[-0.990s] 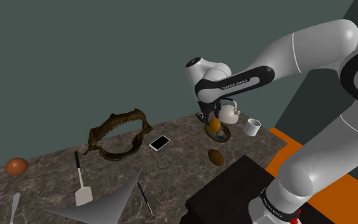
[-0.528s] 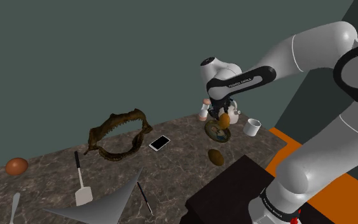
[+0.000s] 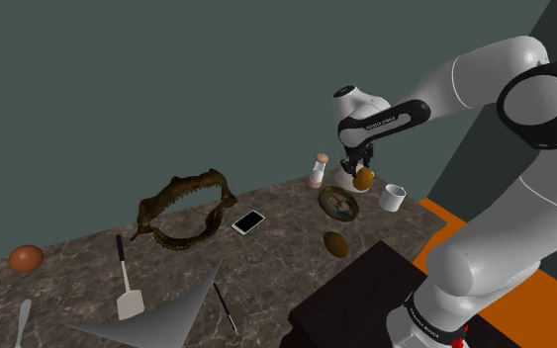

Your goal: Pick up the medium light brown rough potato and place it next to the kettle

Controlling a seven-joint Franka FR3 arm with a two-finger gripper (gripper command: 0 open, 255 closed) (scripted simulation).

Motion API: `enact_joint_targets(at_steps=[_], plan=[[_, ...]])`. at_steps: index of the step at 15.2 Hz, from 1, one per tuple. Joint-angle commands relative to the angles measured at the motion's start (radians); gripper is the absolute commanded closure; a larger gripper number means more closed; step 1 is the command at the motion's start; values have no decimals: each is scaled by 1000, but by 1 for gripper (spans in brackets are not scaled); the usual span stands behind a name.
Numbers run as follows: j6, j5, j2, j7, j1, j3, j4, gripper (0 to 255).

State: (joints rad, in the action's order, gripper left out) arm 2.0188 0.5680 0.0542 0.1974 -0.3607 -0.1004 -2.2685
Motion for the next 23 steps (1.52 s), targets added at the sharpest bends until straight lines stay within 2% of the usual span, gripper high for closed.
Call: enact_joint_targets(at_steps=[1, 10, 18, 23], plan=[[20, 18, -30, -36, -24, 25, 30, 255], [96, 54, -182, -206, -129, 125, 205, 255], [129, 30, -364, -371, -220, 184, 442, 255], [176, 47, -396, -340, -221, 188, 420, 255]])
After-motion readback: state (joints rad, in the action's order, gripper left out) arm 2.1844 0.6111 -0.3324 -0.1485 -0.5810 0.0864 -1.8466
